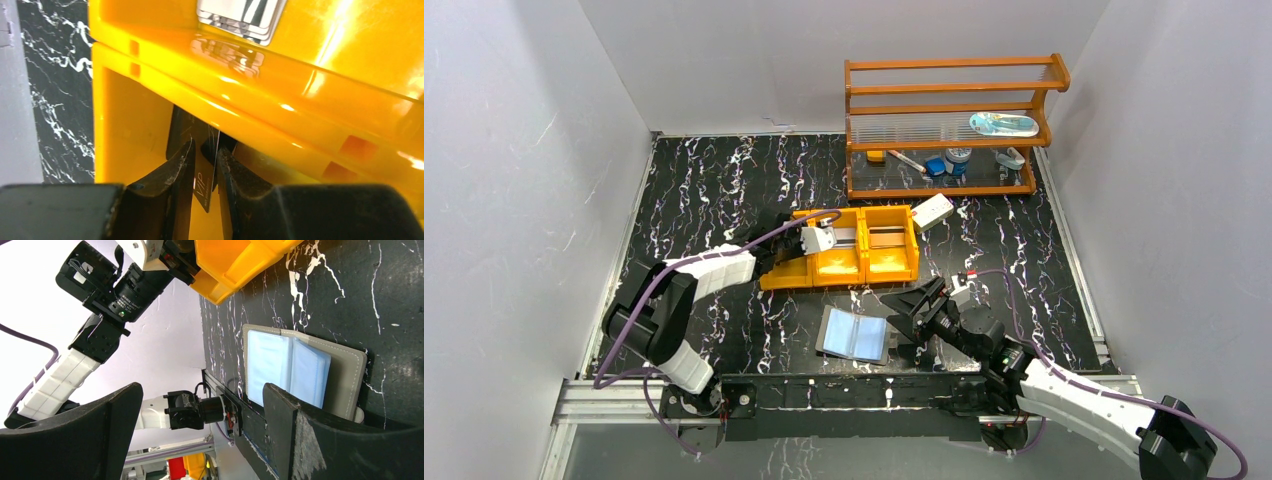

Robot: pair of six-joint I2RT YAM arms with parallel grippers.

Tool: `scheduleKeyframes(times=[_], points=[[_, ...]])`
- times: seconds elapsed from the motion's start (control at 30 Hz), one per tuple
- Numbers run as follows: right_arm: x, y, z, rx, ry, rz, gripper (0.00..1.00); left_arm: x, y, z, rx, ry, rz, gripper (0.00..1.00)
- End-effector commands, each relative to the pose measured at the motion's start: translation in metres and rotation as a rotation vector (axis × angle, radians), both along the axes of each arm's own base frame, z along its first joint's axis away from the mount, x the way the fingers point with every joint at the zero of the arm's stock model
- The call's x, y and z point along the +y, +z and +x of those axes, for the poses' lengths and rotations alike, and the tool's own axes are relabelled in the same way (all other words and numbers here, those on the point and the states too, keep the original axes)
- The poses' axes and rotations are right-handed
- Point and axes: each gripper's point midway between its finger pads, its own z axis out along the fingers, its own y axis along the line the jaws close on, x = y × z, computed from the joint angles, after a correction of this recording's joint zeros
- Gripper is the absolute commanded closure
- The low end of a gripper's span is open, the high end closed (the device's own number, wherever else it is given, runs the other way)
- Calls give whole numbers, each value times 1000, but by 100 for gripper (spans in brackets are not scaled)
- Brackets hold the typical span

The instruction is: Take the credit cards out of the card holder

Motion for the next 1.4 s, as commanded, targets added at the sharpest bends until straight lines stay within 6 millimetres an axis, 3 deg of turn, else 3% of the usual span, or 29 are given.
scheduleKeyframes(times=[0.0, 0.2, 0.4, 0.77, 1.07, 1.2, 1.37], points=[[-5, -10, 1, 13, -21, -7, 2, -8, 4, 4, 17, 1, -48, 78], [-6, -10, 1, 14, -29, -3, 2, -4, 6, 5, 5, 12, -40, 77], [-6, -11, 1, 17, -28, -3, 2, 2, 9, 8, -21, 41, -39, 68], [-7, -11, 1, 17, -33, -2, 2, 6, 9, 14, -9, 61, -37, 66], [-7, -12, 1, 20, -33, -2, 2, 0, 19, 11, -6, 49, -77, 52], [-5, -5, 1, 1, -24, 2, 2, -2, 35, 9, -31, 56, -117, 51], [-2, 5, 6, -48, -10, -70, 2, 1, 88, 6, -162, 140, -274, 44]])
